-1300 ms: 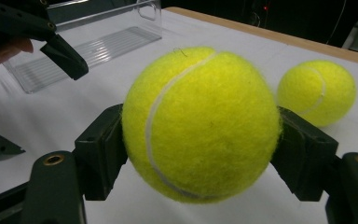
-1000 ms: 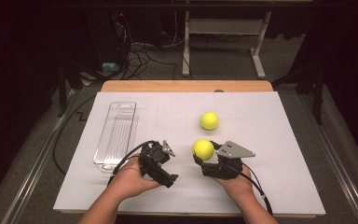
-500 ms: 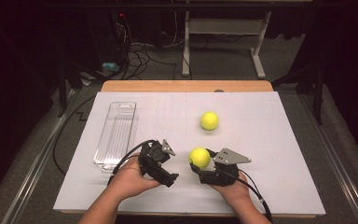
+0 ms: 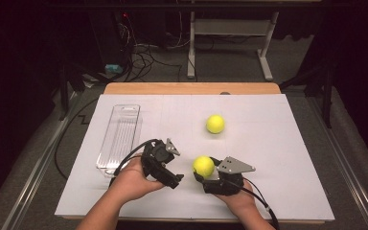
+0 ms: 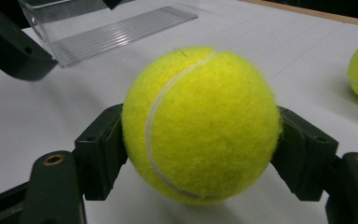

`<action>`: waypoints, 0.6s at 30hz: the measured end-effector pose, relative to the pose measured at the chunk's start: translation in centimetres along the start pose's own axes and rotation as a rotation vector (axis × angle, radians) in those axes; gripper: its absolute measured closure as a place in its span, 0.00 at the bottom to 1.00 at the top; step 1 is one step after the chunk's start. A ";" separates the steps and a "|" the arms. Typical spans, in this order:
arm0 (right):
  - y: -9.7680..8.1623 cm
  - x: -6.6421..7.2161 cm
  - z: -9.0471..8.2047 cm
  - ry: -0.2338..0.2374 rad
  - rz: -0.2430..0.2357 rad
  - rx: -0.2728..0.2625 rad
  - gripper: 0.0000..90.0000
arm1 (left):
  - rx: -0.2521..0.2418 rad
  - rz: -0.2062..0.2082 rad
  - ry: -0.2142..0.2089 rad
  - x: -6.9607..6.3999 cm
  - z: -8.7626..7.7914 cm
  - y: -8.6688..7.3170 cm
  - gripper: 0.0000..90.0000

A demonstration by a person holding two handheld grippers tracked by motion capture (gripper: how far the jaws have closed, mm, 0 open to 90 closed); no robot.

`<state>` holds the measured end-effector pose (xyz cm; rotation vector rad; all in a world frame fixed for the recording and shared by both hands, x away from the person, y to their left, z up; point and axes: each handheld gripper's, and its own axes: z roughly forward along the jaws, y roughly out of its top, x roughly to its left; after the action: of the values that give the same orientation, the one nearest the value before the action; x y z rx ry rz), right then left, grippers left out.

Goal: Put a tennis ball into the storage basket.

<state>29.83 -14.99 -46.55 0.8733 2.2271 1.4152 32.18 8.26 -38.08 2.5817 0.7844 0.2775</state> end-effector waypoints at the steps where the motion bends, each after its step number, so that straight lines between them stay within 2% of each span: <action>1: 0.1 -0.1 0.0 0.002 0.003 -0.002 0.30 | 0.020 0.010 0.019 -0.1 -0.3 0.4 0.04; 3: 0.1 -0.2 0.0 -0.004 -0.001 -0.008 0.30 | 0.058 0.024 0.035 -0.1 -0.9 1.4 0.03; 6: 0.1 -0.4 0.0 -0.001 0.002 -0.012 0.29 | 0.086 0.013 0.019 0.3 -1.2 2.0 0.03; 10: 0.1 -0.5 -0.1 -0.006 0.000 -0.017 0.30 | 0.119 -0.030 -0.016 1.2 -1.3 2.5 0.04; 11: 0.1 -0.5 -0.1 -0.004 0.000 -0.020 0.29 | 0.119 -0.030 -0.016 1.2 -1.3 2.5 0.04; 12: 0.1 -0.5 -0.1 -0.004 0.000 -0.020 0.29 | 0.121 -0.045 -0.023 1.4 -1.3 2.6 0.04; 13: 0.1 -0.4 -0.1 -0.002 -0.002 -0.023 0.30 | 0.122 -0.082 -0.044 1.9 -1.4 2.8 0.04; 15: 0.1 -0.4 -0.1 -0.001 -0.004 -0.025 0.29 | 0.129 -0.089 -0.050 2.1 -1.4 2.9 0.04; 18: 0.1 -0.3 0.1 0.000 -0.006 -0.024 0.30 | 0.157 -0.130 -0.095 2.6 -1.4 3.4 0.04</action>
<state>30.11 -15.10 -46.53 0.8580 2.2062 1.4371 35.47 7.67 -35.10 2.6504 0.9689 0.0554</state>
